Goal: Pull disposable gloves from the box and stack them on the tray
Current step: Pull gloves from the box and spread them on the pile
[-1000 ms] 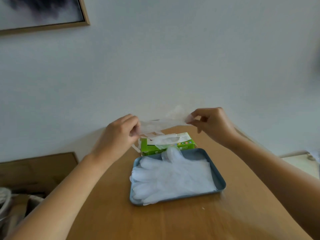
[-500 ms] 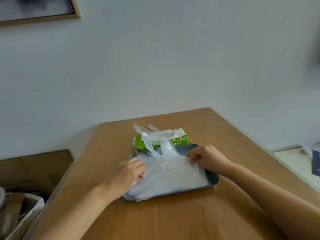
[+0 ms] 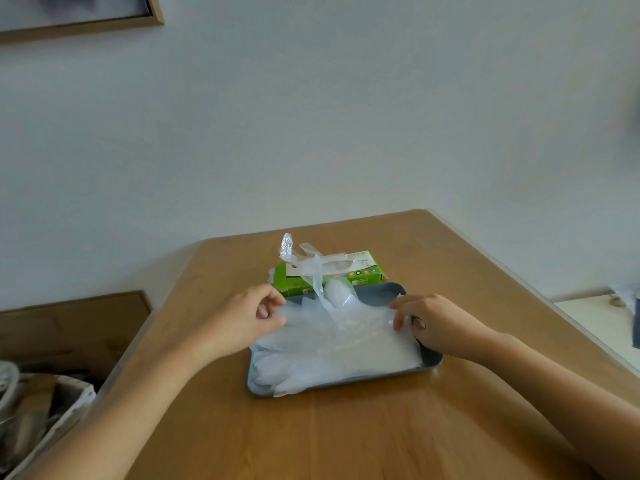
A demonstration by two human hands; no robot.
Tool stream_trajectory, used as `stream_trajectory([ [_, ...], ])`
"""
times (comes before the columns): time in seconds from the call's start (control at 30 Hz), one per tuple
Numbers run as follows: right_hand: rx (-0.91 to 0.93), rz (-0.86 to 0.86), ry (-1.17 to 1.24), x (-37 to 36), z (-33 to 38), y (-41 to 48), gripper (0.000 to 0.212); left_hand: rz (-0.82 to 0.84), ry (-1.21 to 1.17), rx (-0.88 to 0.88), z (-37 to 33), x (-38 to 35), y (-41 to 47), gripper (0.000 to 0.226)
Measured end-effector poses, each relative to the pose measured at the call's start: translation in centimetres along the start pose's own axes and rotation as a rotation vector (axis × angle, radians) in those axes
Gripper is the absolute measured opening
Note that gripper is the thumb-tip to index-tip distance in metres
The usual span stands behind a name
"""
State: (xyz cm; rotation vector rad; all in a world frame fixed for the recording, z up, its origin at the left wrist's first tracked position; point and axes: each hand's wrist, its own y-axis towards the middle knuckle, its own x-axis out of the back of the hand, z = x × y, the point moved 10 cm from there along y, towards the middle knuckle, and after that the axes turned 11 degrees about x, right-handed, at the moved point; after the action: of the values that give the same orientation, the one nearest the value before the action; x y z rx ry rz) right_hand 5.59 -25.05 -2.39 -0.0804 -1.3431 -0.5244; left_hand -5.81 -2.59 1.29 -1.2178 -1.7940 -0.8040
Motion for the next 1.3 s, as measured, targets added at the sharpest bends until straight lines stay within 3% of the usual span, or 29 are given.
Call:
stream_trajectory([
  [0.13, -0.046, 0.131, 0.020, -0.4, -0.1, 0.2, 0.036, 0.226, -0.031, 0.103, -0.2, -3.1, 3.2, 0.059],
  [0.23, -0.068, 0.164, 0.053, -0.5, -0.3, 0.3, 0.036, 0.314, -0.050, 0.059, -1.7, -5.0, 4.8, 0.053],
  [0.37, -0.105, 0.161, -0.004, -0.2, 0.2, 0.8, 0.044, 0.340, -0.052, 0.082, -1.9, -6.5, 6.0, 0.023],
  [0.5, -0.160, 0.127, -0.188, -0.3, 0.4, 1.4, 0.047, 0.394, -0.155, 0.084, -1.3, -6.6, 6.3, 0.050],
  [0.6, -0.205, -0.044, -0.218, 1.0, 1.1, 2.2, 0.029, 0.407, -0.120, 0.093, -0.6, -6.6, 6.5, 0.055],
  [0.67, -0.126, -0.114, -0.153, 0.8, 2.5, 2.9, 0.034, 0.409, -0.095, 0.096, -0.5, -6.8, 6.5, 0.056],
  [0.77, 0.016, 0.093, -0.025, -2.9, 4.9, 3.4, 0.060, 0.412, -0.039, 0.084, -0.5, -7.1, 6.5, 0.057],
  [0.87, -0.033, 0.343, -0.010, -6.6, 4.2, 2.5, 0.079, 0.380, 0.002, 0.106, 0.3, -6.9, 6.7, 0.057],
  [0.97, -0.080, 0.412, 0.009, -7.1, 3.0, 1.9, 0.091, 0.271, 0.221, 0.214, 2.9, -4.3, 7.3, 0.052],
  [1.07, -0.082, 0.449, -0.008, -7.3, 3.0, 1.7, 0.099, 0.058, 0.422, 0.331, 5.4, 0.1, 7.6, 0.031],
  [1.13, -0.087, 0.455, -0.004, -7.5, 3.0, 1.9, 0.105, -0.183, 0.315, 0.258, 3.8, 2.9, 7.0, 0.012],
  [1.2, -0.090, 0.453, -0.007, -7.6, 2.9, 1.9, 0.107, -0.303, 0.086, 0.078, -0.6, 3.4, 5.3, 0.005],
  [1.3, -0.094, 0.464, -0.013, -7.8, 2.8, 1.9, 0.110, -0.081, -0.148, -0.076, -6.4, -0.9, 3.9, 0.004],
])
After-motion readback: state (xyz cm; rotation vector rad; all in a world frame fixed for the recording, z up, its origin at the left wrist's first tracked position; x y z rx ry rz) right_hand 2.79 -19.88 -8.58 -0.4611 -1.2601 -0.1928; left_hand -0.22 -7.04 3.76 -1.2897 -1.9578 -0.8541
